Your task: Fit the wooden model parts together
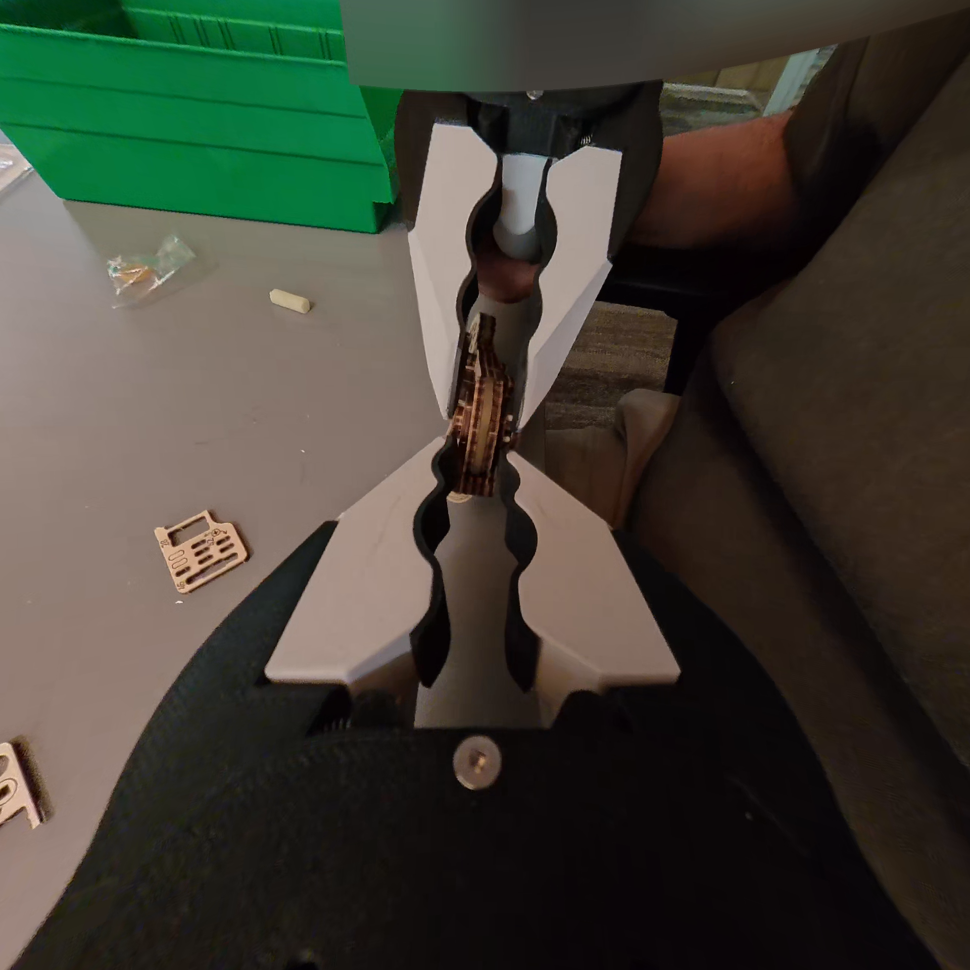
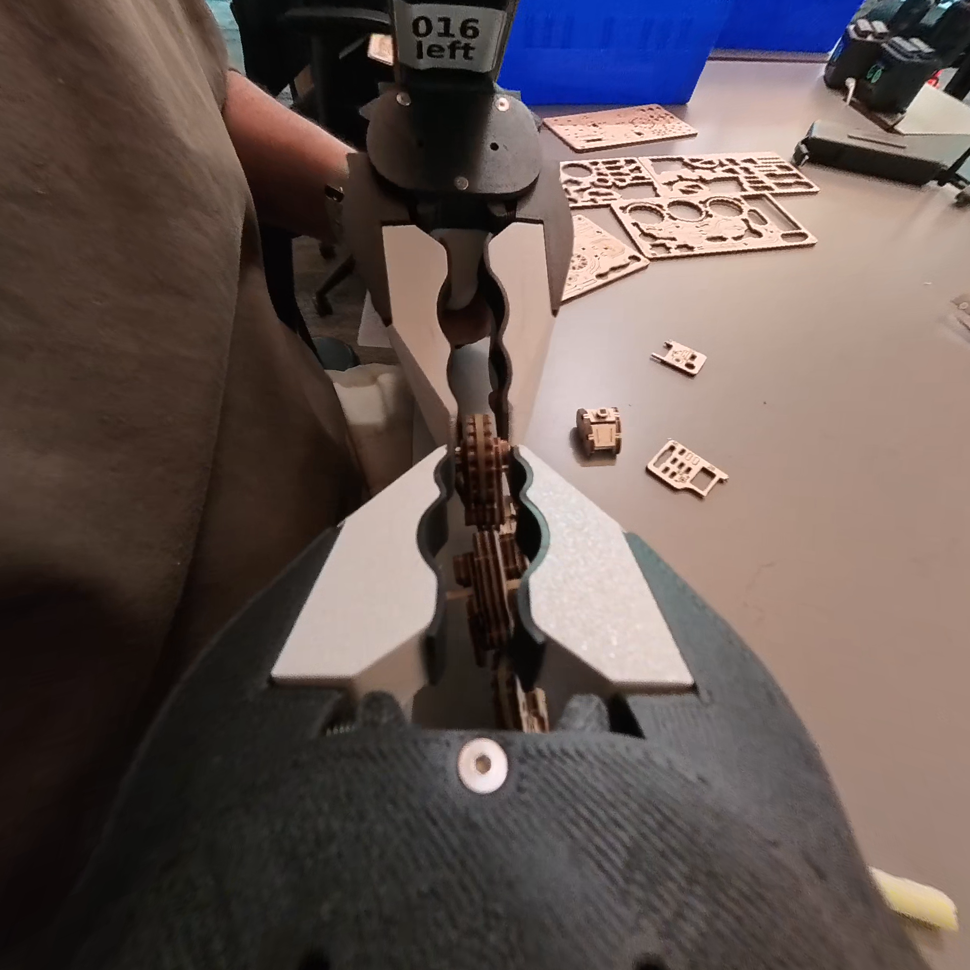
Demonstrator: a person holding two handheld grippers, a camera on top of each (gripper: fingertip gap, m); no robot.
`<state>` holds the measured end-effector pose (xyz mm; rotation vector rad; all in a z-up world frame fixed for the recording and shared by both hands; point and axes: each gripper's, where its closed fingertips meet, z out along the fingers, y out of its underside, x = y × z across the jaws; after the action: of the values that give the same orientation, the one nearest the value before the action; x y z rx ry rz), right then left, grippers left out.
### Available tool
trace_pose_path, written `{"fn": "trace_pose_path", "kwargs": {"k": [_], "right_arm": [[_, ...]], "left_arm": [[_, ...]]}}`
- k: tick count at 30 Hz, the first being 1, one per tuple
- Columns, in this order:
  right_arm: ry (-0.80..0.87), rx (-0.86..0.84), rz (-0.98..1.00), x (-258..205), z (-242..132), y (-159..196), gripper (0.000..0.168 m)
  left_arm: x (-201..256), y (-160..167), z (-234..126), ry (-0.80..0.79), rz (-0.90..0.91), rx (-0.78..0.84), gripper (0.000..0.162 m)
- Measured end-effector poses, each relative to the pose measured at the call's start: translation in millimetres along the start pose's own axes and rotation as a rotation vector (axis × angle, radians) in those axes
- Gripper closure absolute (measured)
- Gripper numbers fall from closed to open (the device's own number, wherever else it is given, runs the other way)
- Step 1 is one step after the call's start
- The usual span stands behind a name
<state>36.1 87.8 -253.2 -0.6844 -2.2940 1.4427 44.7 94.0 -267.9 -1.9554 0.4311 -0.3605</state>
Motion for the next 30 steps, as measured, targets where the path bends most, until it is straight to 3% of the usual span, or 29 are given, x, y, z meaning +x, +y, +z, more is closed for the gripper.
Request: {"fn": "trace_pose_path", "kwargs": {"k": [1,10,15,30], "right_arm": [[0.002,0.006,-0.001,0.2,-0.7,-1.4,0.149],[0.015,0.029,-0.019,1.8,-3.3,-4.4,0.149],[0.004,0.053,-0.003,2.3,-5.7,-6.9,0.150],[-0.054,0.065,0.051,-0.1,-6.8,-5.2,0.149]], "left_arm": [[-0.1,-1.8,-0.8,0.001,-0.003,0.013,0.150],[-4.9,-5.6,-1.9,-0.030,-0.018,0.039,0.142],[-1.7,-9.9,-2.7,-0.032,0.026,0.066,0.149],[1.3,-10.0,-1.1,-0.042,0.067,0.058,0.147]]}}
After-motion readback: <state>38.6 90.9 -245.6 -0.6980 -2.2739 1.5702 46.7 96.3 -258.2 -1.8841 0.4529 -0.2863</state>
